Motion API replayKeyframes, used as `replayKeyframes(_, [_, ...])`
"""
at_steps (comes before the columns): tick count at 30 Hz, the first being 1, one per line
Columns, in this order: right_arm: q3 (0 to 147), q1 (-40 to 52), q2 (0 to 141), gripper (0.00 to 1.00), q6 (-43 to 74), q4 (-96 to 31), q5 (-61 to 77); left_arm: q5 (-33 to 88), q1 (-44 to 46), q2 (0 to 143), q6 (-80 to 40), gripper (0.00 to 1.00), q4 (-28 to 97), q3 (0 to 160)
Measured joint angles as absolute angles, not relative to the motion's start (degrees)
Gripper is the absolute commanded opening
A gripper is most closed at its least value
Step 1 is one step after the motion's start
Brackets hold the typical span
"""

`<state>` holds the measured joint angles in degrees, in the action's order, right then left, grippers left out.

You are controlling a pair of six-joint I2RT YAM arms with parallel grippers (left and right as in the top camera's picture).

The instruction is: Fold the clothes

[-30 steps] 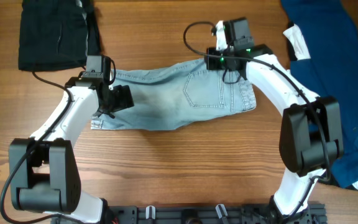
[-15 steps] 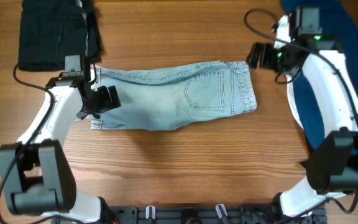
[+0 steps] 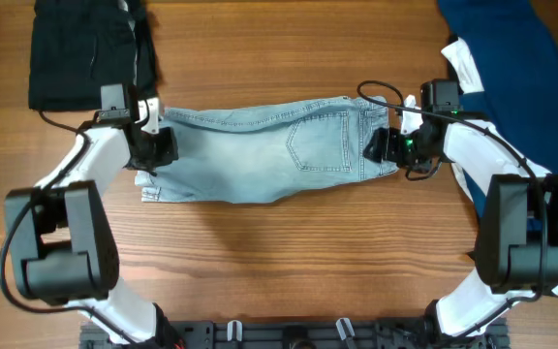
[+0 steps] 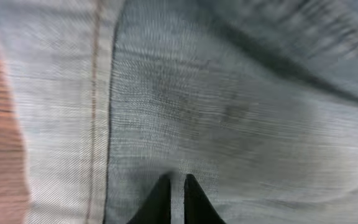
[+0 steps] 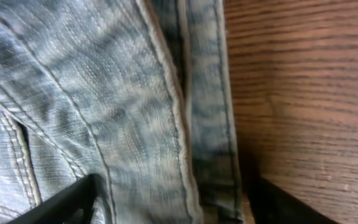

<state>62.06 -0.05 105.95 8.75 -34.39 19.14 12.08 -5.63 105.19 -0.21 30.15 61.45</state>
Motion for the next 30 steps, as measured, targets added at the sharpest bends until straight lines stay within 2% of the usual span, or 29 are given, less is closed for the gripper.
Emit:
replayKeyframes(3, [62.0,-0.1,105.9,0.84,8.8,-32.8,19.9,13.0,-5.9,107.6,0.2,0.05,29.4,62.0])
replayKeyframes(5, [61.9,-0.1,105.9,0.76,9.2,-31.8,20.8,13.6,-6.3,108.4,0.2,0.04,29.4,62.6])
replayKeyframes(9, [60.1,-0.1,106.0,0.77,12.0,-25.9,21.4,13.4,-6.3,108.8,0.2,0.04,29.5,63.1])
replayKeyframes(11, [59.8,-0.1,106.5,0.74,12.6,-23.6,22.0,13.4,-6.3,108.8,0.2,0.04,29.5,63.2])
replayKeyframes(12, [59.9,-0.1,107.1,0.57,12.8,-21.9,22.5,13.4,-6.3,108.8,0.2,0.04,29.5,63.2])
replayKeyframes(13, [60.2,0.0,107.9,0.34,13.0,-20.2,23.1,13.3,-6.3,108.8,0.2,0.04,29.5,63.2])
replayKeyframes(14, [60.8,0.3,108.9,0.20,13.6,-18.7,23.4,13.3,-6.3,108.8,0.2,0.04,29.5,63.2])
replayKeyframes(17, [60.9,-0.1,110.4,0.05,15.3,-18.1,23.8,13.2,-6.3,108.9,0.1,0.04,29.8,63.4])
replayKeyframes(20, [62.8,-1.7,110.4,0.04,15.4,-23.3,25.1,13.6,-6.3,108.9,-1.2,0.04,29.8,63.4])
replayKeyframes(23, [69.7,-6.6,110.2,0.04,12.0,-35.9,27.0,17.6,-5.6,109.5,-3.0,0.04,29.5,63.4])
replayKeyframes(24, [75.7,-9.1,109.9,0.04,9.2,-43.4,27.2,19.1,-4.3,109.7,-4.4,0.04,29.4,63.4])
replayKeyframes(30, [93.7,-11.6,108.7,0.04,0.0,-61.5,26.7,24.1,4.8,110.7,-8.2,0.04,27.4,63.3])
